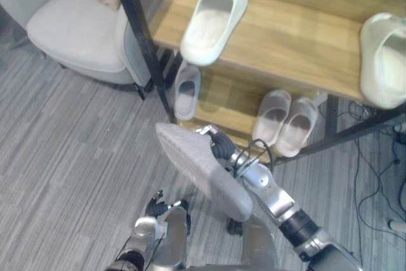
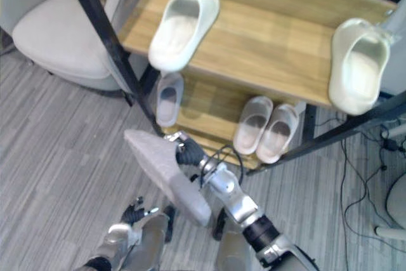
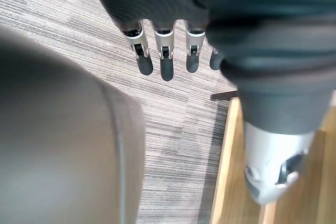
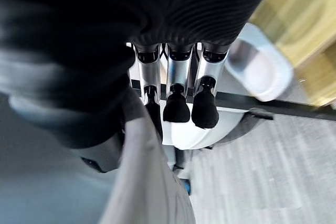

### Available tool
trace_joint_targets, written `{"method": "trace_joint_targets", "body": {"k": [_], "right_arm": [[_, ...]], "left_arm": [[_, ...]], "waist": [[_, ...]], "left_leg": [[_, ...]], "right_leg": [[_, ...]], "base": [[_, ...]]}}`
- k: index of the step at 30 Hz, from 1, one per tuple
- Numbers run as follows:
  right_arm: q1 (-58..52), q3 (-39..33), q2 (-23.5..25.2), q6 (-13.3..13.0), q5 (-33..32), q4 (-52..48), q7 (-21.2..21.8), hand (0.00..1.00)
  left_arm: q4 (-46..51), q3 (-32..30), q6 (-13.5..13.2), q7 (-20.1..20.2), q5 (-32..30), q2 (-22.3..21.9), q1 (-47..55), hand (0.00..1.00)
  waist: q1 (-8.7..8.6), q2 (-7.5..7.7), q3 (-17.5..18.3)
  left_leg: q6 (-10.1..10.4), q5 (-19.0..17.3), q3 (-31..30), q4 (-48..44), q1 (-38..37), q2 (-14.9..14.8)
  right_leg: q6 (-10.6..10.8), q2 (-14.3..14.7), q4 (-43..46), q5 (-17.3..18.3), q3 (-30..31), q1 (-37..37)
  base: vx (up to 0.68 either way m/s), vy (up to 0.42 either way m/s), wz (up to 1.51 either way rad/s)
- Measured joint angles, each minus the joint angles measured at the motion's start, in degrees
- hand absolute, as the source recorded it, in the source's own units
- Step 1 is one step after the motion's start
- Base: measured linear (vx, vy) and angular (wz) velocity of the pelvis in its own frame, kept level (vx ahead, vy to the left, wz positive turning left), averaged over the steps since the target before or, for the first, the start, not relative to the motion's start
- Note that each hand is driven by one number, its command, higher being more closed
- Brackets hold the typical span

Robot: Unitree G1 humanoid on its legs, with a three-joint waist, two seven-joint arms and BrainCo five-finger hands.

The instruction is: Organize the slippers on the shoe rack

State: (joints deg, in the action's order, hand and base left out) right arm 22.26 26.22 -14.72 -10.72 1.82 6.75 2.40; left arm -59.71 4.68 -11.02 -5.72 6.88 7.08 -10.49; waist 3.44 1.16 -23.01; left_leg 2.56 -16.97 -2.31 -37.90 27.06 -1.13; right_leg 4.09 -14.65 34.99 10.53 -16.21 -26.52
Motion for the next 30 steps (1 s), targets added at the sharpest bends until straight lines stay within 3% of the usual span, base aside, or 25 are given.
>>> {"method": "trace_joint_targets", "body": {"k": [9, 13, 20, 23, 28, 30], "right_arm": [[10.2, -10.8, -1.6, 1.1, 2.3, 3.1, -10.2, 1.0], [15.7, -12.8, -2.6, 1.1, 2.1, 3.3, -13.2, 1.0], [27.9, -17.6, -7.0, 1.9, 2.8, 10.5, -19.9, 1.0], [32.2, -17.8, -8.5, 2.6, 5.0, 15.0, -22.2, 1.0], [39.8, -19.3, -9.9, 4.6, 8.4, 23.8, -25.0, 1.0], [43.7, -19.3, -10.7, 5.9, 9.9, 29.5, -25.9, 1.0]], "left_arm": [[7.1, -6.4, -1.3, -3.1, 2.6, -1.8, -3.2, 0.0], [10.1, -8.3, -2.3, -4.2, 4.7, -2.9, -4.7, 0.0], [13.5, -10.0, -2.7, -4.6, 6.9, -3.9, -6.8, 0.0], [13.4, -10.7, -2.7, -6.5, 8.2, -3.5, -6.9, 0.0], [10.9, -11.8, -2.3, -7.5, 9.1, -2.5, -6.8, 0.0], [8.7, -11.6, -1.0, -7.9, 9.1, -2.0, -6.7, 0.0]], "waist": [[0.15, 0.0, -2.2], [0.93, 0.12, -2.8], [2.66, 0.09, -2.9], [2.88, 0.08, -2.9], [3.08, 0.09, -2.9], [3.27, 0.1, -2.9]], "left_leg": [[1.3, -9.5, -2.0, -25.3, 18.8, -0.5], [2.1, -11.6, -3.5, -31.9, 25.6, -0.7], [2.5, -12.4, -4.6, -37.6, 33.5, -0.5], [2.5, -12.4, -4.7, -38.4, 34.9, -0.6], [3.0, -12.1, -5.7, -39.1, 38.5, -0.3], [3.5, -11.9, -6.1, -39.6, 40.2, 0.1]], "right_leg": [[-1.8, -4.3, 27.3, 12.8, 0.9, -17.8], [-2.5, -5.5, 34.4, 16.1, 0.5, -23.8], [-3.5, -6.5, 40.8, 18.3, 0.4, -31.1], [-3.8, -6.6, 41.7, 18.6, 0.2, -32.3], [-4.1, -7.1, 42.5, 18.8, -0.8, -35.1], [-4.7, -7.5, 43.3, 19.1, -1.2, -36.5]], "base": [[-0.05, -0.034, 0.16], [-0.06, -0.045, 0.14], [-0.03, -0.024, 0.08], [0.0, -0.016, 0.03], [0.0, -0.019, 0.09], [0.02, -0.02, 0.14]]}}
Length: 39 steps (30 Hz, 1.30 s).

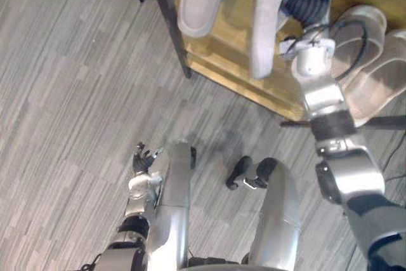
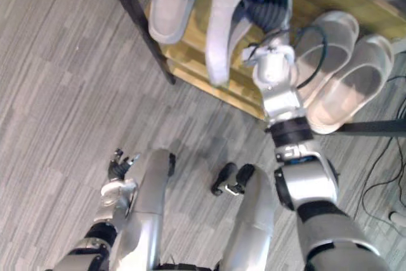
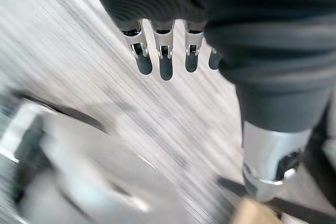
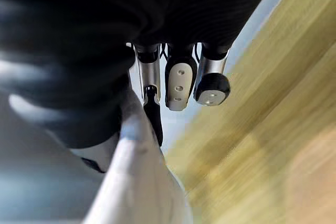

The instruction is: Organize the slippers on the shoe rack

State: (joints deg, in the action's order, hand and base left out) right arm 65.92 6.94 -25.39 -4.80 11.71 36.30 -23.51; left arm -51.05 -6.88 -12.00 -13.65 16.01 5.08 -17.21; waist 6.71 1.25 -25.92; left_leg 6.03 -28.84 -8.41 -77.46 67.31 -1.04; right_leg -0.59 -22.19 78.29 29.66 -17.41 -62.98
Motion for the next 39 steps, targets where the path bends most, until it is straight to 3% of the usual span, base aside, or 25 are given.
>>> {"method": "trace_joint_targets", "body": {"k": [9, 10, 14, 25, 29, 33, 39], "right_arm": [[7.4, 0.0, -1.3, 3.9, 7.9, 11.1, -2.9, 1.0], [8.1, -0.1, -1.6, 3.8, 8.6, 11.8, -3.2, 0.0], [10.3, -4.8, -2.3, 5.3, 8.6, 14.5, -4.8, 0.0], [10.6, -5.6, -2.2, 5.3, 5.7, 14.7, -7.2, 0.0], [10.6, -4.4, -1.6, 4.6, 1.4, 14.6, -5.5, 0.0], [9.9, -3.9, 2.4, 3.5, -3.1, 12.9, -3.3, 0.0], [4.3, -4.0, 3.9, 3.0, -5.1, 7.2, -2.3, 0.0]], "left_arm": [[-0.8, 2.6, 0.8, -0.9, 2.1, 0.7, 0.2, 0.0], [-0.8, 2.8, 0.8, -1.0, 2.1, 0.8, 0.2, 0.0], [-0.4, 4.0, 1.0, -1.1, 2.3, 0.9, 0.1, 0.0], [-1.0, 4.5, 1.0, -1.2, 3.3, 1.0, 0.1, 0.0], [-1.9, 4.3, 0.8, -1.2, 4.0, 1.1, -0.1, 0.0], [-3.1, 3.2, 0.4, -1.2, 4.6, 1.2, -0.3, 0.0], [-3.8, 1.4, 0.5, -1.2, 5.7, 1.3, 0.2, 0.0]], "waist": [[0.38, 0.07, 0.3], [0.38, 0.07, 0.3], [0.54, 0.05, 0.3], [0.8, -0.03, 1.2], [0.79, 0.05, 1.3], [0.61, 0.3, 1.7], [0.18, 0.93, 2.4]], "left_leg": [[0.6, 0.4, -0.3, -0.7, 2.9, 0.8], [0.7, 0.5, -0.4, -0.8, 3.3, 0.8], [1.6, 1.1, -1.5, -0.9, 4.8, 1.8], [2.2, 1.7, -1.6, -0.7, 5.8, 1.6], [2.3, 1.8, -1.4, -0.5, 5.6, 1.0], [3.2, 2.9, -1.0, 2.8, 3.9, -0.1], [3.4, 3.0, -1.1, 4.6, 2.0, -1.2]], "right_leg": [[-0.3, -1.0, 1.7, 0.6, 0.1, -2.8], [-0.3, -1.0, 1.8, 0.6, 0.0, -3.1], [-1.2, -1.9, 2.7, 1.1, -0.9, -4.0], [-1.6, -1.7, 3.0, 1.0, -0.9, -5.4], [-2.1, -1.2, 2.5, 0.7, -0.8, -5.4], [-3.2, -0.1, 0.2, -0.2, -0.9, -4.8], [-3.2, 1.2, -1.8, -0.5, -1.6, -2.9]], "base": [[0.01, -0.013, 0.05], [-0.01, -0.011, 0.05], [0.01, -0.016, 0.16], [0.0, 0.001, 0.0], [0.01, 0.007, -0.07], [0.03, -0.019, -0.07], [0.02, -0.003, -0.06]]}}
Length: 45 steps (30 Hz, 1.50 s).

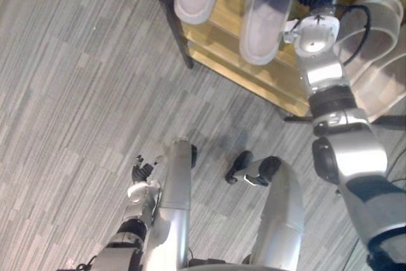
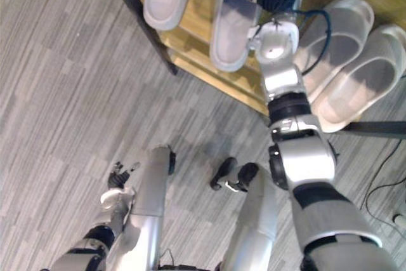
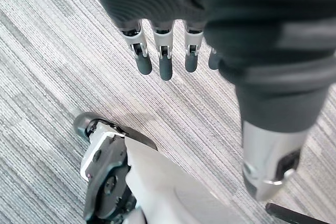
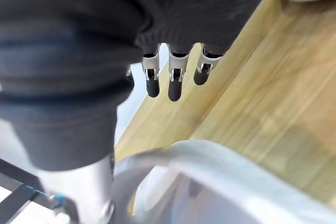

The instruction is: Organize the slippers on the shoe rack

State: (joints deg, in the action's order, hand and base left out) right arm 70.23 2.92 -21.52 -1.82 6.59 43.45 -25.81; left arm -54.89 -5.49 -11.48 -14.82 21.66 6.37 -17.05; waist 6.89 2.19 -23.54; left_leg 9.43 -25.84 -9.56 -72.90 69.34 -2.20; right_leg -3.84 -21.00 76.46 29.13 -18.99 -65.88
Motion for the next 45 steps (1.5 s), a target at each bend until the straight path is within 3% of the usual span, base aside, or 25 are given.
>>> {"method": "trace_joint_targets", "body": {"k": [1, 8, 12, 23, 29, 36, 45], "right_arm": [[-2.0, 0.0, 1.5, -0.4, -0.2, -2.2, 0.0, 0.0], [-13.0, -0.6, 7.3, -1.8, -0.5, -14.1, -0.3, 0.0], [-21.7, -1.2, 13.5, -4.4, -3.6, -22.4, -1.3, 0.0], [-31.2, -5.0, 23.2, -6.5, -11.8, -25.0, -1.2, 0.0], [-33.3, -5.6, 23.9, -6.8, -14.3, -25.0, -1.2, 0.0], [-32.7, -5.1, 24.1, -10.5, -23.0, -24.7, 2.9, 0.0], [-25.6, -4.8, 24.2, -10.8, -27.4, -19.4, 5.0, 0.0]], "left_arm": [[-0.3, -0.2, 0.1, 0.0, 0.0, 0.3, 0.1, 0.0], [-0.3, -0.4, -0.5, -0.1, 0.0, 0.3, 0.5, 0.0], [-0.3, -1.6, -0.5, -0.1, -0.1, 0.1, 1.2, 0.0], [0.9, -3.0, -0.1, -0.5, -0.9, -0.5, 1.8, 0.0], [1.3, -4.1, 0.3, -1.2, -1.4, -1.2, 2.1, 0.0], [1.5, -4.7, 0.6, -1.2, -2.5, -1.4, 2.0, 0.0], [2.1, -4.7, 0.7, -1.0, -2.6, -1.9, 1.9, 0.0]], "waist": [[-0.22, 0.57, 0.4], [-0.65, 0.86, 0.7], [-0.95, 1.32, 1.5], [-1.02, 1.56, 1.6], [-0.82, 1.58, 1.6], [-0.74, 1.57, 1.6], [-0.18, 1.15, 1.4]], "left_leg": [[0.0, 0.0, 0.3, 0.5, -0.3, -0.2], [0.0, 0.1, 0.4, 2.0, -2.7, -0.3], [0.0, 0.2, 0.4, 2.8, -3.5, -0.4], [0.0, 0.2, 0.3, 3.2, -5.2, -0.4], [-0.1, 0.3, 0.3, 4.3, -6.3, -0.3], [-0.1, 0.3, 0.2, 4.7, -6.1, -0.2], [0.1, 0.6, -0.5, 4.7, -5.4, 0.8]], "right_leg": [[-0.1, 0.1, -0.4, -0.1, 0.0, 0.1], [0.0, 0.5, -1.8, -0.2, -0.1, 2.3], [0.1, 0.6, -2.4, -0.1, -0.4, 3.3], [0.5, 0.7, -2.7, 0.0, -0.5, 5.1], [1.5, 0.7, -3.6, 0.6, -0.7, 6.1], [1.3, 0.7, -3.8, 0.5, -1.0, 6.1], [2.2, -0.1, -3.5, 1.0, -1.6, 6.1]], "base": [[0.02, 0.011, -0.11], [0.01, 0.0, -0.01], [0.0, 0.0, 0.0], [0.0, 0.0, 0.0], [0.01, -0.002, 0.02], [0.03, -0.003, 0.02], [0.01, -0.001, 0.06]]}}
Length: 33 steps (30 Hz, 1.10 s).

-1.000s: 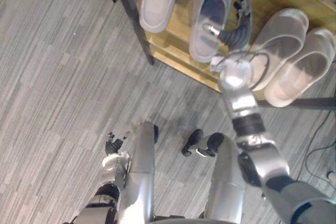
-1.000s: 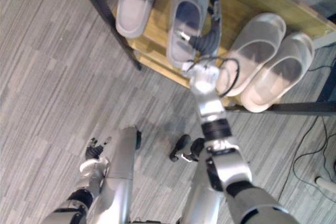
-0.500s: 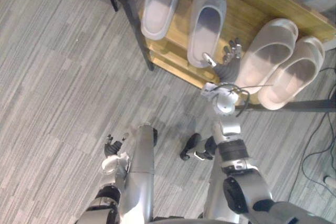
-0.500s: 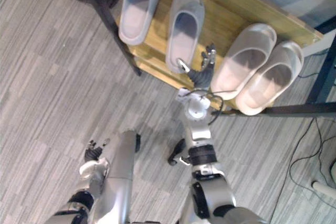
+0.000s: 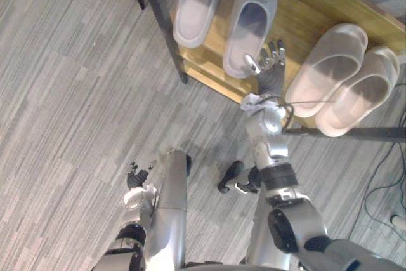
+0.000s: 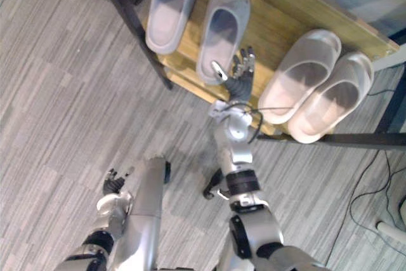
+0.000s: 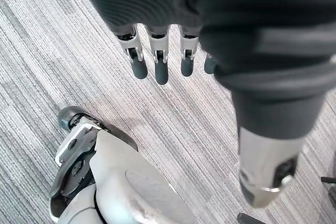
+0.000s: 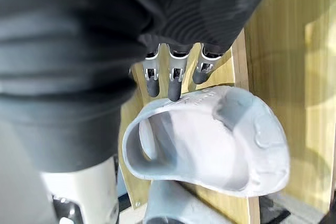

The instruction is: Organize the slippers on the shoe rack

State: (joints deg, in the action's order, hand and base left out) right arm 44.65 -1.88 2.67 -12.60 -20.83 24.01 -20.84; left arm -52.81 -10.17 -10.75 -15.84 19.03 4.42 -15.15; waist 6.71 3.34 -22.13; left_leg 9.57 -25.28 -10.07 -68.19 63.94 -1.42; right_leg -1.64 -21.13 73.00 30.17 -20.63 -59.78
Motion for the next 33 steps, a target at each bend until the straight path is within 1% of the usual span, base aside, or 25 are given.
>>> {"method": "trace_joint_targets", "body": {"k": [3, 4, 7, 9, 13, 15, 20, 22, 24, 25, 26, 28, 29, 31, 33], "right_arm": [[3.5, -0.2, 0.0, 0.0, -0.6, 2.6, 0.0, 0.0], [5.6, -0.4, -0.4, -0.1, -1.5, 4.6, -0.1, 0.0], [7.2, -2.7, -0.6, -0.3, -2.9, 6.4, -0.5, 0.0], [8.0, -3.9, -1.6, -0.3, -3.5, 7.3, -0.5, 0.0], [9.4, -4.8, -3.6, -0.4, -4.2, 10.0, -0.4, 0.0], [10.2, -4.8, -4.9, -0.2, -4.2, 10.9, 0.0, 0.0], [10.3, -4.3, -5.8, 0.3, -4.0, 12.8, 1.1, 0.0], [8.7, -2.1, -6.2, 0.4, -3.9, 11.8, 1.6, 0.0], [3.9, 1.0, -6.5, 0.6, -2.8, 6.6, 2.2, 0.0], [2.6, 1.7, -6.6, 0.6, -2.1, 5.4, 2.3, 0.0], [-0.2, 2.9, -7.0, 0.7, -1.0, 2.7, 2.6, 0.0], [-5.5, 4.5, -7.7, 0.8, 1.3, -2.3, 3.3, 0.0], [-7.2, 4.9, -7.7, 0.8, 2.5, -3.8, 3.6, 0.0], [-14.6, 5.9, -7.7, 1.0, 4.7, -9.2, 4.6, 0.0], [-19.4, 6.9, -7.6, 1.2, 6.9, -11.9, 5.3, 0.0]], "left_arm": [[0.3, 0.0, -0.1, 0.0, 0.0, -0.3, -0.2, 0.0], [0.3, 0.0, -0.1, 0.0, 0.0, -0.6, -0.4, 0.0], [0.3, 0.0, -0.2, 0.0, 0.0, -0.9, -0.6, 0.0], [0.2, 0.0, -0.2, 0.0, 0.0, -1.1, -0.7, 0.0], [-0.1, 0.0, -0.2, 0.0, 0.0, -1.4, -1.1, 0.0], [-0.4, 0.0, -0.2, 0.0, 0.0, -1.4, -1.3, 0.0], [-1.4, 0.0, -0.2, 0.3, 0.0, -1.6, -1.6, 0.0], [-1.6, -0.2, -0.3, 0.6, 0.0, -2.0, -1.5, 0.0], [-1.9, -0.9, -0.4, 1.1, 0.0, -2.1, -0.7, 0.0], [-1.8, -1.3, -0.4, 1.2, 0.0, -2.2, -0.4, 0.0], [-1.8, -1.8, -0.4, 1.4, -0.1, -2.3, 0.5, 0.0], [-1.7, -1.8, -0.9, 1.4, -0.4, -2.2, 2.2, 0.0], [-1.6, -1.8, -1.0, 1.5, -0.5, -2.2, 2.6, 0.0], [-1.4, -0.8, -1.0, 2.4, -1.8, -2.3, 4.2, 0.0], [-1.3, 0.4, -1.0, 2.7, -3.0, -2.0, 5.4, 0.0]], "waist": [[0.53, -0.2, -0.1], [1.03, -0.39, -0.2], [1.15, -0.75, -0.4], [1.41, -1.24, -0.7], [1.85, -1.5, -0.7], [1.89, -1.56, -0.7], [1.73, -1.83, -0.7], [1.61, -1.92, -0.8], [1.59, -1.93, -0.7], [1.52, -1.92, -0.7], [1.05, -1.91, -0.7], [0.7, -1.86, -0.7], [0.5, -1.86, -0.7], [-0.53, -1.79, -0.6], [-0.84, -1.63, 0.0]], "left_leg": [[0.0, 0.1, -0.1, 0.0, 0.2, 0.3], [0.0, 0.1, -0.2, 0.0, 0.2, 0.4], [0.0, 0.1, -0.4, -0.1, 0.4, 1.0], [0.0, 0.2, -0.7, -0.3, 0.7, 1.1], [0.3, 0.4, -1.1, -0.3, 0.9, 1.1], [0.3, 0.5, -1.1, -0.3, 0.9, 1.1], [0.3, 0.6, -1.0, -0.3, -0.3, 0.7], [0.3, 0.5, -0.6, 0.4, -2.3, 0.2], [-0.1, 0.8, 0.1, 2.8, -5.8, -1.0], [-0.4, 1.0, 0.3, 3.5, -6.7, -1.2], [-0.6, 1.5, 0.9, 5.6, -9.0, -1.3], [-0.9, 2.5, 2.3, 9.5, -13.5, -2.3], [-1.1, 3.0, 2.8, 11.1, -15.2, -2.7], [-1.7, 4.7, 5.1, 17.3, -22.0, -3.7], [-2.1, 5.6, 6.6, 21.0, -25.9, -4.5]], "right_leg": [[0.0, -0.5, 0.3, 0.0, -0.1, -0.1], [0.1, -0.7, 0.5, 0.1, -0.1, -0.1], [0.2, -1.0, 0.7, 0.2, -0.2, -0.1], [0.2, -1.0, 0.7, 0.2, -0.5, -0.1], [0.0, -1.1, 0.9, 0.3, -0.9, -0.1], [-0.1, -1.1, 1.0, 0.3, -0.9, -0.2], [-0.4, -0.8, 0.6, 0.1, -0.8, 1.0], [-0.6, -0.3, -0.4, -0.1, -0.8, 2.9], [-0.6, 0.9, -3.2, -1.1, -0.9, 6.0], [-0.5, 1.1, -3.9, -1.3, -0.9, 6.9], [0.0, 1.3, -5.8, -1.8, -0.9, 8.8], [-0.6, 2.3, -9.9, -3.9, -0.8, 12.5], [-0.6, 2.7, -11.6, -4.6, -0.9, 14.0], [-0.1, 4.1, -17.9, -7.3, -0.5, 19.8], [0.3, 5.3, -21.9, -9.1, 0.0, 22.9]], "base": [[0.02, -0.001, 0.09], [0.03, 0.002, 0.06], [0.02, 0.005, 0.07], [0.01, 0.006, 0.03], [0.01, 0.0, 0.04], [0.0, 0.0, 0.0], [0.01, 0.004, -0.03], [0.02, 0.009, -0.1], [0.03, 0.0, -0.19], [0.04, -0.001, -0.16], [0.05, -0.003, -0.1], [0.06, 0.006, -0.23], [0.07, 0.014, -0.33], [0.08, 0.028, -0.27], [0.06, 0.044, -0.33]]}}
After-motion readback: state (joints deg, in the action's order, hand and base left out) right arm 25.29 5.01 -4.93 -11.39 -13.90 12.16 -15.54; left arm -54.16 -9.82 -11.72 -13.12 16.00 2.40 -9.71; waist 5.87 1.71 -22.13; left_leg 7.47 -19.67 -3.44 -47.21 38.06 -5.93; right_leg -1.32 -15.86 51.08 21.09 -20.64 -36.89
